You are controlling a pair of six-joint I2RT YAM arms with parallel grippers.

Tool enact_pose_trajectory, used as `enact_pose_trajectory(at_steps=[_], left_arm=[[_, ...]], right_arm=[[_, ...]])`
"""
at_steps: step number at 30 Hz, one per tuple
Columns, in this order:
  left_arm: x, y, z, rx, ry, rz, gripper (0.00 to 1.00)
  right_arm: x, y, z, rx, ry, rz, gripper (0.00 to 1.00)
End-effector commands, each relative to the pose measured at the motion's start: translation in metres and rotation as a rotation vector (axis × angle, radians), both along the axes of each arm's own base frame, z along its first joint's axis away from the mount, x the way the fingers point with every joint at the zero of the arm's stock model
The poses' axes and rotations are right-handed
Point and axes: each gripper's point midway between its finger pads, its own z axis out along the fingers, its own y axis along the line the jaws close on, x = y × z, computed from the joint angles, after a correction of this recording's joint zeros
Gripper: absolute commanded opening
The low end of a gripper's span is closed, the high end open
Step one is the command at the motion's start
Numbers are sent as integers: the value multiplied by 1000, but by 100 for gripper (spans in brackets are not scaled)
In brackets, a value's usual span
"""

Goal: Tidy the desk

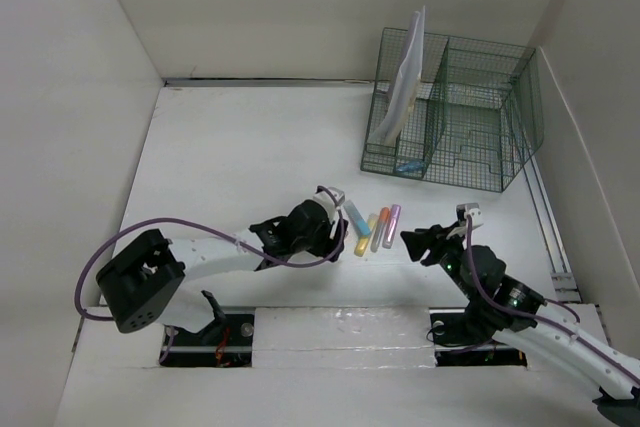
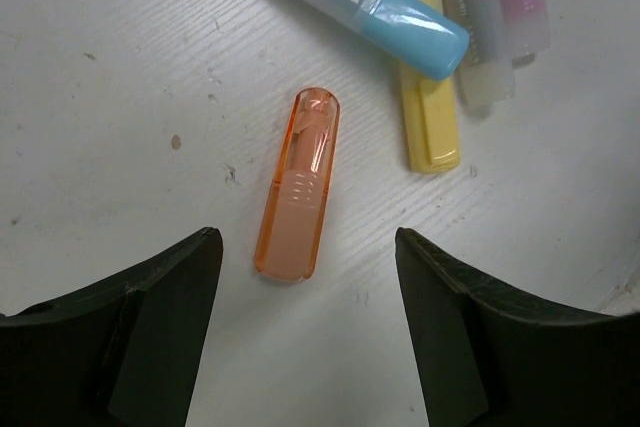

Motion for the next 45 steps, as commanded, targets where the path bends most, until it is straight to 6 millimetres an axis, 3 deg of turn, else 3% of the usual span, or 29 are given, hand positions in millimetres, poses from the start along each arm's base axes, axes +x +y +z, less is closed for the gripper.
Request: enact_pose_trajectory(at_steps=[1, 5, 16, 21, 24, 26, 28, 31, 33, 34, 35, 36, 40, 43, 45], left_arm=[[-1, 8, -6, 5, 16, 51, 66], [-2, 7, -20, 31, 36, 38, 62], [0, 1, -30, 123, -8, 34, 51], [-4, -2, -46, 212, -26, 48, 34], [0, 1, -49, 250, -39, 88, 25], [-1, 0, -49, 258, -41, 95, 17], [-1, 2, -47, 255, -45, 109, 15], [5, -2, -30, 221, -73, 128, 13], [14, -11, -4, 166, -116, 146, 13], [23, -28, 30, 77, -161, 150, 12], [23, -28, 30, 76, -161, 150, 12], [26, -35, 43, 47, -181, 145, 13], [40, -78, 121, -164, -297, 77, 14], [57, -107, 153, -251, -337, 12, 14], [64, -124, 163, -284, -343, -48, 14]], right_arm=[[3, 1, 20, 52, -45, -7, 52], [3, 1, 20, 57, -51, -7, 52], [3, 2, 22, 63, -53, -3, 53], [2, 1, 20, 66, -51, -7, 58], [2, -1, 22, 75, -51, -14, 68], [2, -2, 22, 79, -54, -17, 71], [1, -4, 24, 89, -57, -23, 71], [0, -7, 25, 105, -64, -30, 71], [-1, -9, 28, 119, -75, -30, 71], [-2, -10, 28, 125, -80, -32, 72], [-2, -10, 28, 125, -80, -32, 72], [-2, -10, 29, 130, -84, -33, 72], [-1, -13, 27, 134, -76, -50, 72], [0, -15, 26, 139, -65, -69, 73], [0, -17, 26, 147, -58, -83, 73]])
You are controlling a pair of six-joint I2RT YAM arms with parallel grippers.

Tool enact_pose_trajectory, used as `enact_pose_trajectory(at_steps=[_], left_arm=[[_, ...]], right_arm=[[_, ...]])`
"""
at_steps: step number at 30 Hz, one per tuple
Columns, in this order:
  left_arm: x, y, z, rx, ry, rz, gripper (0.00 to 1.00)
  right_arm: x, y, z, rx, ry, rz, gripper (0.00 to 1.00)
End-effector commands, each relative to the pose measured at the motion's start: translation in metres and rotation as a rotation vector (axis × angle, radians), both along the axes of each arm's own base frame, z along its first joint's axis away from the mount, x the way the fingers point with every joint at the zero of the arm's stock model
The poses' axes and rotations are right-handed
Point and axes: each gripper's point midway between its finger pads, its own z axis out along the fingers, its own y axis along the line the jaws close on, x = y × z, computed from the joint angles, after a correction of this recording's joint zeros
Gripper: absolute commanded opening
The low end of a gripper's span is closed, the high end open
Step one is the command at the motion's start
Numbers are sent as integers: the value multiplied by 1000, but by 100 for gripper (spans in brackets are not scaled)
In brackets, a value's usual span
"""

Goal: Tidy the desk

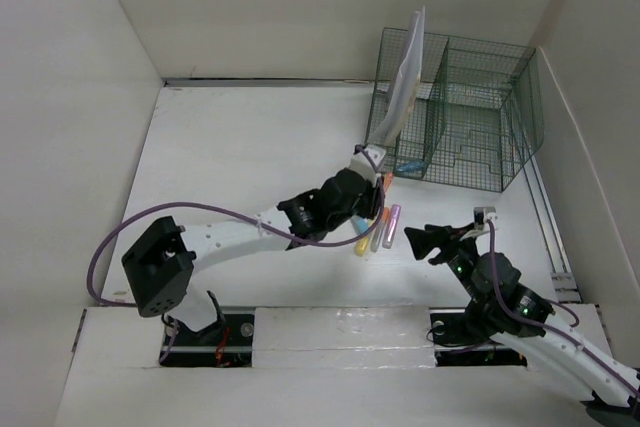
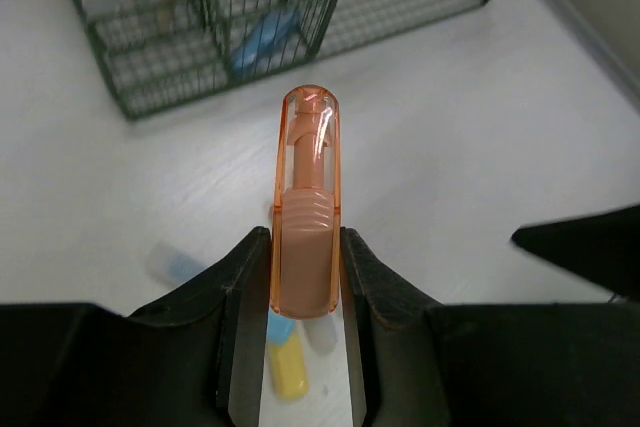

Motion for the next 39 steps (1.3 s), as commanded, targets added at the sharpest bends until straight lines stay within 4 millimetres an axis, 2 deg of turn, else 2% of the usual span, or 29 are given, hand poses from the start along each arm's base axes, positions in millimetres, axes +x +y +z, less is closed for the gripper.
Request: enact_pose_trajectory(at_steps=[1, 3, 4, 10, 14, 15, 17, 18, 19, 22, 23, 32, 39], left_arm=[[23, -43, 46, -93, -112, -111, 14], [36, -57, 48, -82, -124, -139, 14], [48, -72, 49, -85, -121, -162, 14], [95, -109, 61, -149, -144, -233, 14], [126, -120, 65, -174, -163, -227, 15], [133, -120, 88, -200, -202, -224, 15], [133, -119, 85, -187, -202, -224, 15], [138, -115, 83, -177, -197, -217, 16], [155, -138, 54, -151, -177, -228, 16], [165, -142, 43, -132, -166, -231, 16], [172, -138, 40, -126, -166, -222, 16], [170, -137, 13, -73, -161, -249, 16], [177, -134, -9, -17, -147, -225, 16]], right_arm=[[3, -7, -1, 18, 13, -45, 73], [3, -8, 0, 25, 15, -52, 73], [3, -8, 0, 26, 14, -52, 73], [-1, -6, 5, 41, -14, -22, 71], [-4, 0, 6, 19, -31, 24, 69], [-4, 1, 7, 18, -33, 28, 68], [-4, 1, 6, 17, -30, 28, 68], [-3, 1, 6, 14, -30, 26, 68], [-3, 2, 6, 14, -30, 28, 68], [-3, 1, 6, 16, -29, 25, 68], [-3, 2, 7, 17, -30, 26, 68], [-3, 1, 6, 12, -30, 25, 68], [-3, 1, 6, 13, -31, 25, 68]])
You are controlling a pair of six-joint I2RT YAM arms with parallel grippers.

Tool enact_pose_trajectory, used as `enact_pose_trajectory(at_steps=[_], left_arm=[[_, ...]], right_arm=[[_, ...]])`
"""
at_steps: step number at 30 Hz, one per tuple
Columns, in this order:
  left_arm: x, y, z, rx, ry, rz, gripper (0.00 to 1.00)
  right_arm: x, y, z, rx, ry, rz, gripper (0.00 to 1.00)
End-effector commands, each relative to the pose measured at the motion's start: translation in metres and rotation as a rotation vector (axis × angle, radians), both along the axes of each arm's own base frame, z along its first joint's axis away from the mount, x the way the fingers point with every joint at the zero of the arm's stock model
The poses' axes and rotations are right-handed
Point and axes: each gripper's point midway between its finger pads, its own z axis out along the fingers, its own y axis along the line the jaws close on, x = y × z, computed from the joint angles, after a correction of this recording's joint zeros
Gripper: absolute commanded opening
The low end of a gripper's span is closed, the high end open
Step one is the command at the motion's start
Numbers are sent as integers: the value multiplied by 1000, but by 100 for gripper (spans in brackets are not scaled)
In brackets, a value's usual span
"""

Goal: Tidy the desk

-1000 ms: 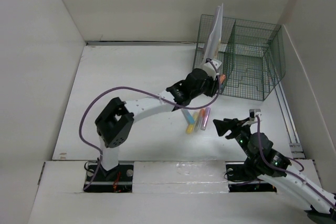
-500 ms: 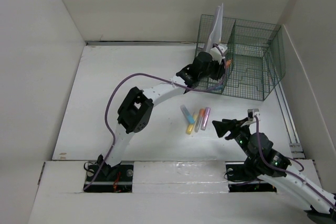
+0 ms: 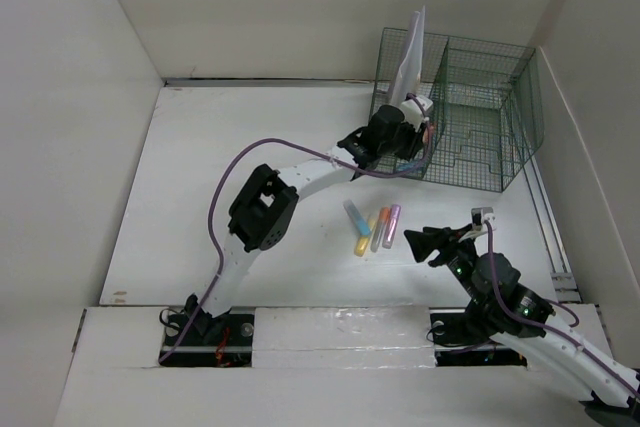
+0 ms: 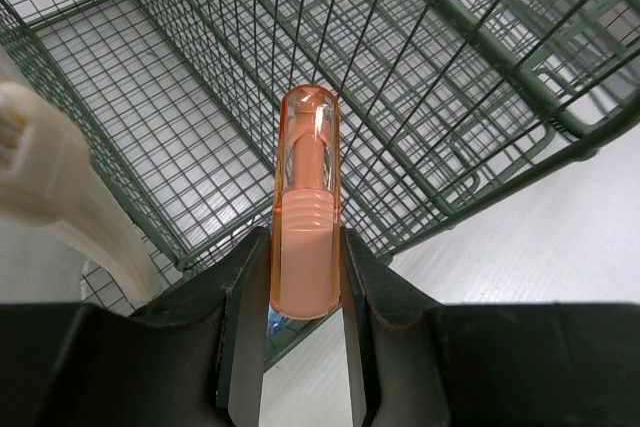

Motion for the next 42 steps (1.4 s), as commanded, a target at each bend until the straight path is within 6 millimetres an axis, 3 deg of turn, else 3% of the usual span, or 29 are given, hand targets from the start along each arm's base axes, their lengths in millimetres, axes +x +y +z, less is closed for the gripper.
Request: enact_pose_trajectory(at_steps=[1, 10, 16, 26, 32, 35, 41, 42], left_arm=[[6, -2, 3, 11, -37, 4, 17], [10, 8, -18, 62, -32, 46, 18], [13, 9, -16, 64, -42, 60, 21], [14, 20, -28, 124, -57, 81, 30], [13, 21, -27, 126, -58, 82, 32], [13, 23, -20, 119, -66, 83, 42], [9, 24, 0, 88, -84, 81, 44], [7, 25, 13, 67, -89, 77, 44]], right_arm=[[1, 0, 12, 33, -40, 2, 68], [1, 0, 10, 31, -38, 2, 68], [1, 0, 12, 33, -40, 2, 68], [1, 0, 12, 33, -40, 1, 68], [1, -1, 12, 36, -39, -2, 68], [1, 0, 12, 37, -40, -2, 68], [2, -1, 12, 35, -39, -7, 68], [2, -1, 10, 32, -36, -9, 68]])
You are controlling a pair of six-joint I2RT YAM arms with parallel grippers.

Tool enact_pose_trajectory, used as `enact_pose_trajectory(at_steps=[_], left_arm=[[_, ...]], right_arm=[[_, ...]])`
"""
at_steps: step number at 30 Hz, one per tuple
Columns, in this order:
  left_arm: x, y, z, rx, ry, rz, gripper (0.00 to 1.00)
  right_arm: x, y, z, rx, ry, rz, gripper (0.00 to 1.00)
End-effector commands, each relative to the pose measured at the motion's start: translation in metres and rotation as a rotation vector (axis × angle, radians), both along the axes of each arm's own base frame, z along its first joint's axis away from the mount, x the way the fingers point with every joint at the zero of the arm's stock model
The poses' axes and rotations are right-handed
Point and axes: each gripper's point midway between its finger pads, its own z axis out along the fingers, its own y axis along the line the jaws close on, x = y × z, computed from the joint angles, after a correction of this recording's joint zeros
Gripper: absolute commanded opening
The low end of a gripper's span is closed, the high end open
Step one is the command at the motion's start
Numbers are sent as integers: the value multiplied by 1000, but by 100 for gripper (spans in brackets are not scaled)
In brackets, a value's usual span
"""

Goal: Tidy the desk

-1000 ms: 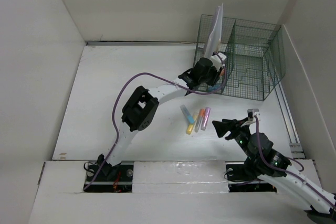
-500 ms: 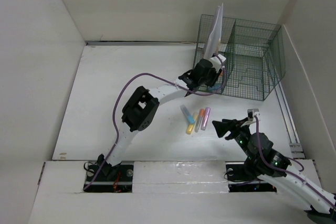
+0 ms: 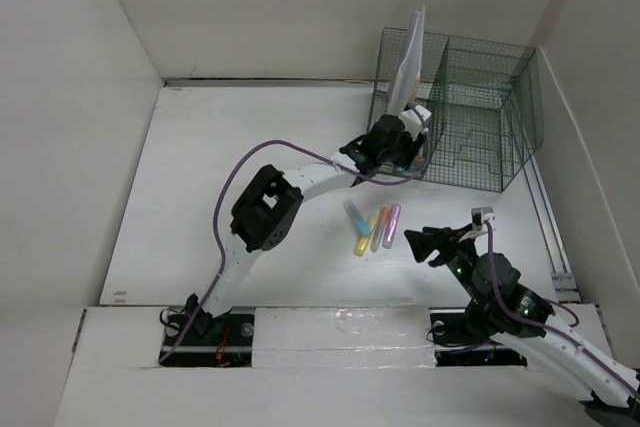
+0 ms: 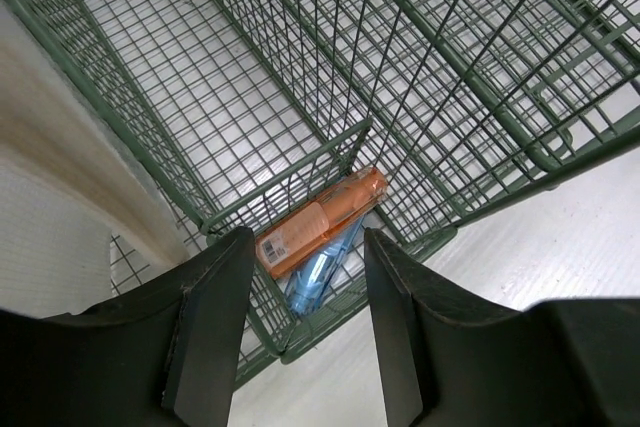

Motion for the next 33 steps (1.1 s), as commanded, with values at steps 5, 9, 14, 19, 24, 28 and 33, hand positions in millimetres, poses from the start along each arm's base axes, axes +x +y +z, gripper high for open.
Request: enact_pose_trajectory(at_steps=[5, 9, 14, 19, 24, 28, 33], left_arm=[[-15, 15, 90, -124, -88, -17, 43], [-37, 27, 159, -256, -154, -51, 40], [-65, 46, 204, -347, -191, -91, 34], [-102, 89, 246, -490, -231, -73, 9], [-129, 158, 260, -656, -216, 122, 8], [-149, 202, 198, -690, -47, 287, 23], [-173, 257, 156, -608, 75, 455, 33]], right_arm=[[3, -2, 9, 30, -33, -21, 45], [6, 0, 8, 16, -27, -24, 17], [11, 8, -2, -52, 13, -13, 0], [20, 26, -9, -149, 61, 23, 4], [29, 49, -22, -298, 161, 74, 40], [44, 72, -26, -376, 187, 110, 57], [59, 97, -49, -465, 249, 155, 60]])
